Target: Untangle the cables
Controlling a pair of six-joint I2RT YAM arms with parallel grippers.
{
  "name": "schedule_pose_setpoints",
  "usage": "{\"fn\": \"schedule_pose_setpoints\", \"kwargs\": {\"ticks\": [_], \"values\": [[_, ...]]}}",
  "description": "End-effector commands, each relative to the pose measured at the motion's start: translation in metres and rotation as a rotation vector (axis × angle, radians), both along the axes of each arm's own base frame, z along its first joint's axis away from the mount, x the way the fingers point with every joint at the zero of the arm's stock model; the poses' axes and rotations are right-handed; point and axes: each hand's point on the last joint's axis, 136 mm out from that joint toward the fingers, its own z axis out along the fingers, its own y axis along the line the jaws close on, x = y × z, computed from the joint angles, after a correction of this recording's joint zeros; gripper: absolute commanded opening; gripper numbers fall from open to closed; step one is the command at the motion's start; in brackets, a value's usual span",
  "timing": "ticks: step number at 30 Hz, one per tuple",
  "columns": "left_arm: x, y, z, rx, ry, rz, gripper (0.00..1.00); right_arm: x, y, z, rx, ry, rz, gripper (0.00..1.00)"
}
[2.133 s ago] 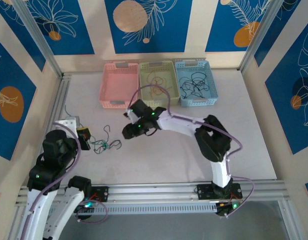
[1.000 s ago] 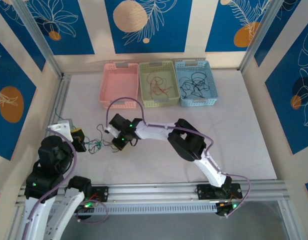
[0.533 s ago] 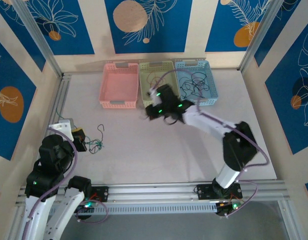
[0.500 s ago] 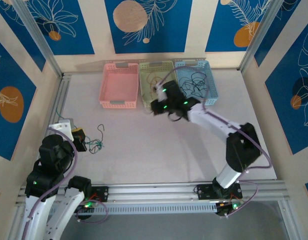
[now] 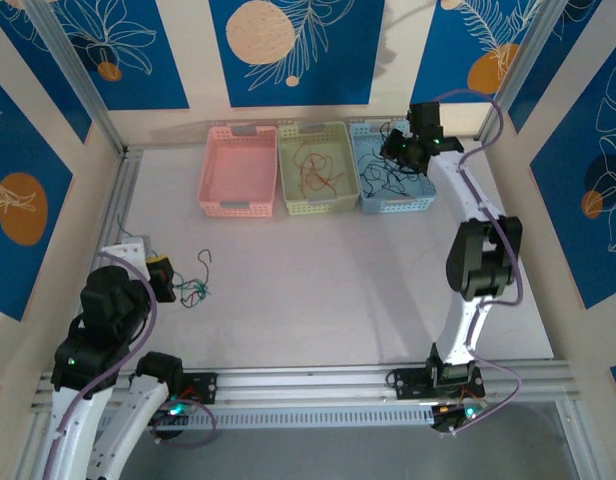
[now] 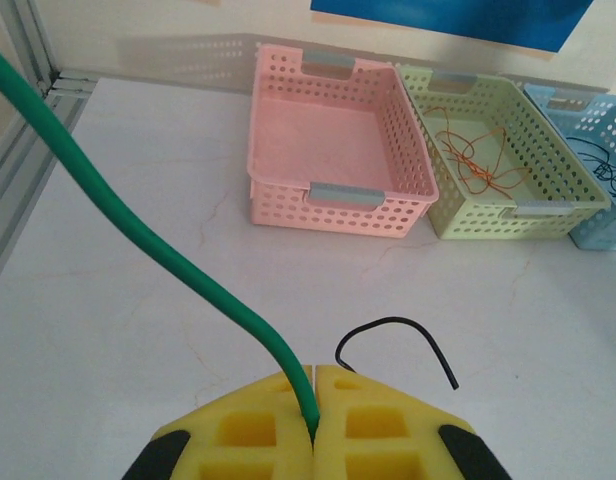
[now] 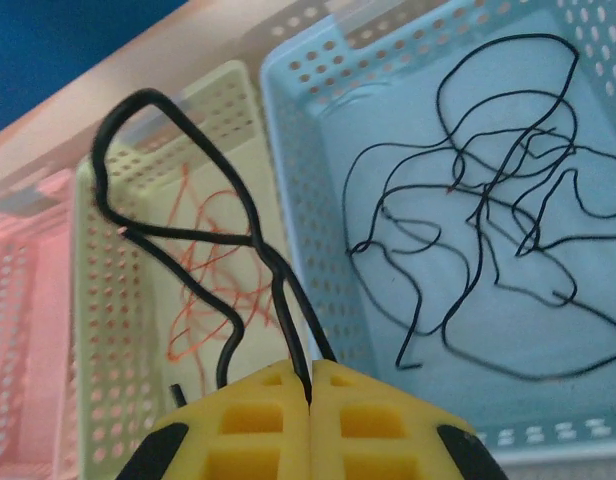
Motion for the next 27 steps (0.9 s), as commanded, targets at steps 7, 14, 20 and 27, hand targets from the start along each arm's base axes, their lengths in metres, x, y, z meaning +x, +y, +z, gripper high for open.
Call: {"fn": "schedule_pose_setpoints", "kwargs": {"ticks": [7, 14, 20, 27], "values": [[0.005, -0.013, 0.001, -0.029, 0.009, -0.065, 0.0, -0.007, -0.003, -0.005, -0.121, 0.094, -0.013, 0.44], [0.011, -0.03, -0.006, -0.058, 0.05, -0.145, 0.0, -0.108, 0.058, 0.02, -0.09, -0.05, 0.183, 0.45], [0.014, -0.038, -0.011, -0.069, 0.08, -0.179, 0.0, -0.189, 0.046, 0.012, 0.035, -0.134, 0.173, 0.44], [0.015, -0.04, -0.013, -0.073, 0.092, -0.188, 0.0, -0.224, 0.004, 0.026, 0.112, -0.203, 0.081, 0.4]]}}
